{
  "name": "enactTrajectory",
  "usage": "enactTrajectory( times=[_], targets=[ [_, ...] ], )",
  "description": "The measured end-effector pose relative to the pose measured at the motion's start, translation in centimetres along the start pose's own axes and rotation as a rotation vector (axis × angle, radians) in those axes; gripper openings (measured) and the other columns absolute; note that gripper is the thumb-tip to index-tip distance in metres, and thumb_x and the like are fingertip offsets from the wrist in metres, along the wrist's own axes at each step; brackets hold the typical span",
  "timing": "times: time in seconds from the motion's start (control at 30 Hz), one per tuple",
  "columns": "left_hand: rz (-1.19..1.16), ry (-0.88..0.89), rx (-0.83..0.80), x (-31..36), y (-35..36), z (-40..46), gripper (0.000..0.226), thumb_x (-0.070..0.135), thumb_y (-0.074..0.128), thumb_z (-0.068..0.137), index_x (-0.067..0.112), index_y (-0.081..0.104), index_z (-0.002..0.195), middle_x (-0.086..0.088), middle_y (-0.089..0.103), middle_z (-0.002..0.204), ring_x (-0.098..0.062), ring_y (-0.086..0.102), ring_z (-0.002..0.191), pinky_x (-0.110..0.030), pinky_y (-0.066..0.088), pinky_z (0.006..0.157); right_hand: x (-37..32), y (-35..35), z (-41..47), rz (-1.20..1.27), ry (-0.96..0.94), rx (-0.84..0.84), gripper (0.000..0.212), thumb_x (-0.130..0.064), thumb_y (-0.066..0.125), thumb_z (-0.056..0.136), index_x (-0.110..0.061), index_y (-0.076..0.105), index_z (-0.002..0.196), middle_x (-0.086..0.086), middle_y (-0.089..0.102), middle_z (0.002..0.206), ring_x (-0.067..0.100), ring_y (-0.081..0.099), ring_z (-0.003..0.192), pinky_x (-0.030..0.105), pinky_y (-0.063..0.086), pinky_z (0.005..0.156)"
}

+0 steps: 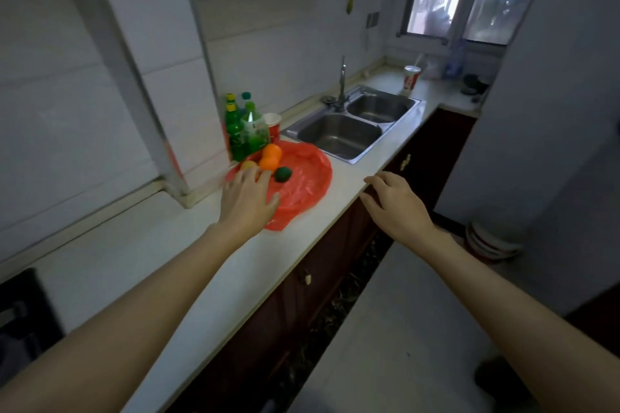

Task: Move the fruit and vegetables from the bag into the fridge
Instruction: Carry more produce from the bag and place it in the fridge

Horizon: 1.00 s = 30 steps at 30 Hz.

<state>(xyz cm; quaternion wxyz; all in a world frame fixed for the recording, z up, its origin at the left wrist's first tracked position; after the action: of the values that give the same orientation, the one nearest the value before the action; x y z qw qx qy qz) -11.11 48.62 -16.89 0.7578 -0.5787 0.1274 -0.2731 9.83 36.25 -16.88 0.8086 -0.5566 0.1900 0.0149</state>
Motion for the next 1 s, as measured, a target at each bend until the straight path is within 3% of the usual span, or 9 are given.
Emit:
enactTrajectory(
  times=[0.2, 0.43, 0.87, 1.0],
  targets=[
    [0.003, -0.079, -0.056, 3.3, 7.4, 7.2, 0.049, 0.039, 0.051, 0.09, 0.016, 0.045, 0.133, -0.008, 0.046, 0.135, -0.029, 0.042, 0.122, -0.045, 0.039, 0.094, 9.0, 1.8, 6.3, -0.005, -0.022, -0.028, 0.043, -0.032, 0.048, 0.095, -0.01, 0.049, 0.131, 0.008, 0.05, 0.131, 0.024, 0.04, 0.128, 0.034, 0.041, 0.099],
    [-0.001, -0.257, -0.103, 4.6, 13.3, 11.3, 0.05, 0.037, 0.051, 0.09, 0.015, 0.043, 0.135, -0.008, 0.047, 0.135, -0.03, 0.042, 0.122, -0.044, 0.038, 0.094, 14.5, 5.4, 13.3, 0.016, -0.131, -0.143, 0.042, -0.029, 0.051, 0.095, -0.006, 0.051, 0.13, 0.016, 0.05, 0.131, 0.03, 0.04, 0.128, 0.039, 0.039, 0.104],
    [-0.102, -0.474, -0.124, -2.0, 23.2, 18.9, 0.055, 0.036, 0.054, 0.087, 0.014, 0.041, 0.136, -0.01, 0.045, 0.137, -0.031, 0.044, 0.121, -0.046, 0.041, 0.097, 13.8, 17.4, 24.5, 0.087, -0.267, -0.32, 0.045, -0.034, 0.044, 0.097, -0.01, 0.046, 0.136, 0.013, 0.043, 0.141, 0.027, 0.033, 0.135, 0.038, 0.029, 0.11],
    [-0.146, -0.505, -0.192, -4.3, 26.9, 22.1, 0.058, 0.033, 0.055, 0.088, 0.012, 0.038, 0.139, -0.011, 0.039, 0.141, -0.034, 0.039, 0.125, -0.045, 0.039, 0.1, 11.9, 20.2, 28.6, 0.088, -0.309, -0.315, 0.041, -0.032, 0.048, 0.096, -0.008, 0.051, 0.129, 0.013, 0.053, 0.131, 0.028, 0.045, 0.124, 0.037, 0.039, 0.102]
  ],
)
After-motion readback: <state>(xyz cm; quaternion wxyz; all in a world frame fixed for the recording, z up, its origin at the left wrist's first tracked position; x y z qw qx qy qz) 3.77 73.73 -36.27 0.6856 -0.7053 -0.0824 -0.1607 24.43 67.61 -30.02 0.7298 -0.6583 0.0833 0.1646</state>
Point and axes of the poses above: each hand's wrist, its own z-axis towards the middle knuckle, its own y-axis out of the palm, x = y × z, the point moved 10 cm from there along z, towards the middle knuckle
